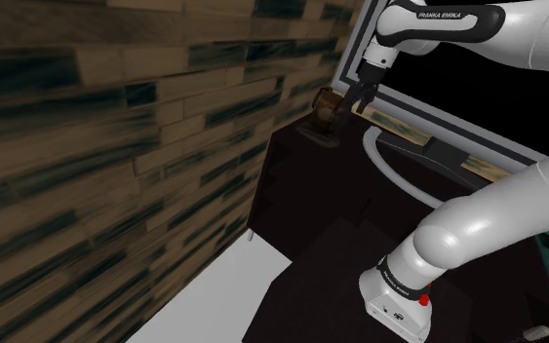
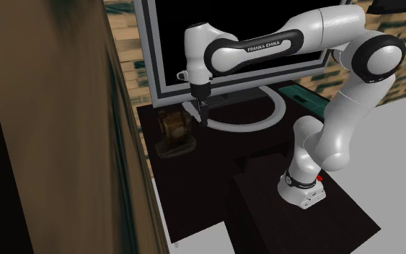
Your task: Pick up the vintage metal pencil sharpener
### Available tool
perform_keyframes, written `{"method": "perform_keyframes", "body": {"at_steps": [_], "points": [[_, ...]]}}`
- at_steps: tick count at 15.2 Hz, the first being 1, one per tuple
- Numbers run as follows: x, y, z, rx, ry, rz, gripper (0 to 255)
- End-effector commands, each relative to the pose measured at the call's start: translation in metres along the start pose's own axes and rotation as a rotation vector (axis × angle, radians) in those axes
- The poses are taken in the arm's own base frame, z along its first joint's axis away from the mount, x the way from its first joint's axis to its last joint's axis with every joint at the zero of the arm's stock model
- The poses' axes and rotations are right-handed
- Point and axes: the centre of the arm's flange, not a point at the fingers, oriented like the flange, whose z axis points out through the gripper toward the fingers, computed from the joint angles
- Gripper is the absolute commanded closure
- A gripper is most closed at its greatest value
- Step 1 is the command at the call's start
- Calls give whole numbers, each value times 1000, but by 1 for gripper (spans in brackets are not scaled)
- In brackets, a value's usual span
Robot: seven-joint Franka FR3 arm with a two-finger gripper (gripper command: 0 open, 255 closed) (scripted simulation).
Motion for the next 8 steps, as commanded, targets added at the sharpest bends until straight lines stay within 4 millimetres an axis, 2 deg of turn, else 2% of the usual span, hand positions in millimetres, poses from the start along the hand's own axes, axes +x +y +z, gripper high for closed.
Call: {"method": "perform_keyframes", "body": {"at_steps": [1, 4, 8], "points": [[12, 24, 0, 2, 8, 22, 0], [30, 59, 1, 6, 19, 53, 0], [31, 62, 16, 6, 19, 54, 0]]}}
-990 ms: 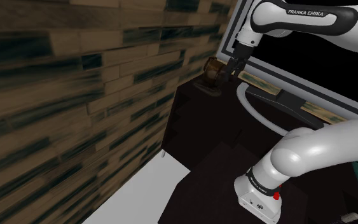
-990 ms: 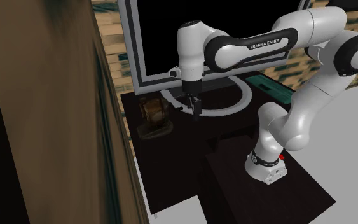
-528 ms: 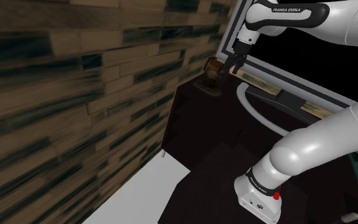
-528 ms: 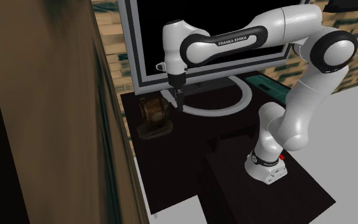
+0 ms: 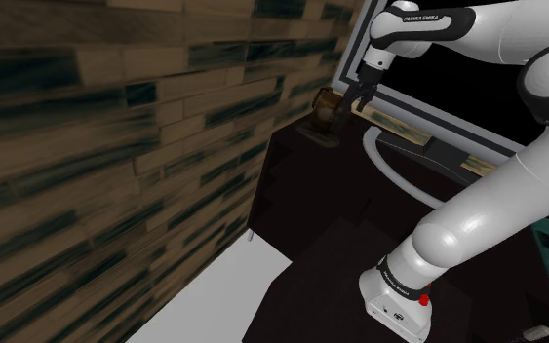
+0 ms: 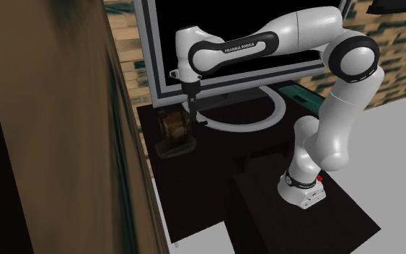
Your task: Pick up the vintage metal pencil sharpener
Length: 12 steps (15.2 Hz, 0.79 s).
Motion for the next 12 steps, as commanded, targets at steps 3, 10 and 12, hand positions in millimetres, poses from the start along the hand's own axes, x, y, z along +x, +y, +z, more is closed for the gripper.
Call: {"method": "perform_keyframes", "body": {"at_steps": [3, 10, 12], "points": [[1, 3, 21, 0, 1, 1, 0], [1, 4, 29, 0, 1, 1, 255], [1, 4, 29, 0, 1, 1, 255]]}}
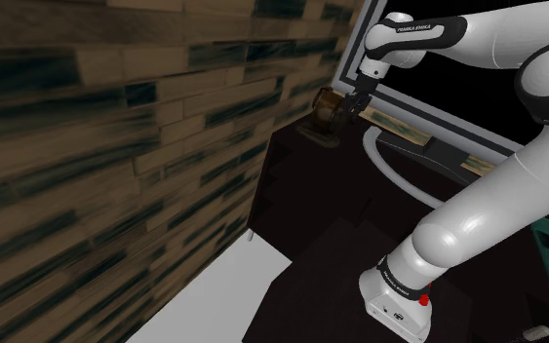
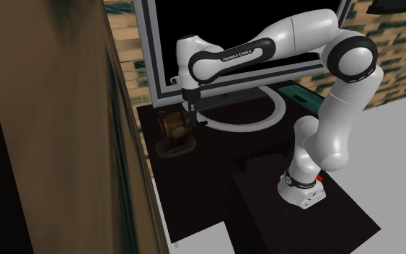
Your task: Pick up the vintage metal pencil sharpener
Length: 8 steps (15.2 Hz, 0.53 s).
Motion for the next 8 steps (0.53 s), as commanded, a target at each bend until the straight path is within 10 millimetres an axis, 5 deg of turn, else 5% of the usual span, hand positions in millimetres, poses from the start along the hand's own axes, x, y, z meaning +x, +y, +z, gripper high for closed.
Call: {"method": "perform_keyframes", "body": {"at_steps": [1, 8], "points": [[0, 0, 1, 0, -2, 1, 255], [0, -2, -20, 0, -2, 1, 255]]}}
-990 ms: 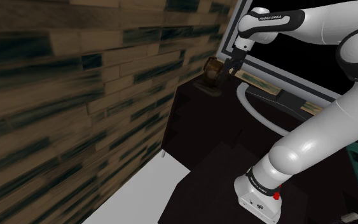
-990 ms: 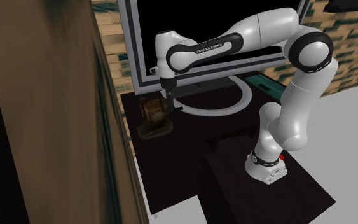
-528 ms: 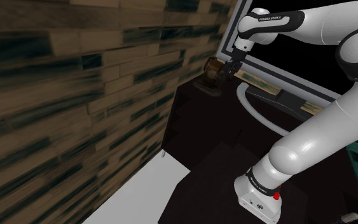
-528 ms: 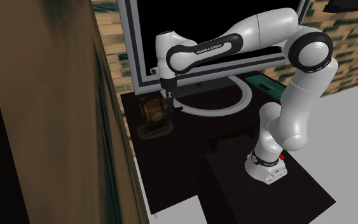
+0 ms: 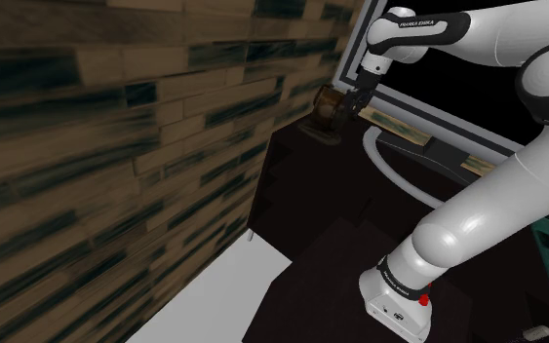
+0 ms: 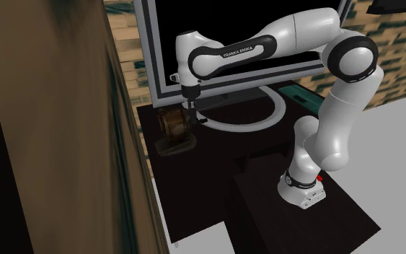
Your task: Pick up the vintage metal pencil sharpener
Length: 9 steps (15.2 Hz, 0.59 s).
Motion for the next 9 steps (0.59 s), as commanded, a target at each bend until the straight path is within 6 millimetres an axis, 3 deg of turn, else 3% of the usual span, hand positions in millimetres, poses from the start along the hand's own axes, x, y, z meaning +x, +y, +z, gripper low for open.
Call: {"method": "perform_keyframes", "body": {"at_steps": [1, 9], "points": [[-1, -1, -12, -1, 3, 0, 255], [-2, -4, -54, -1, 3, 0, 255]]}}
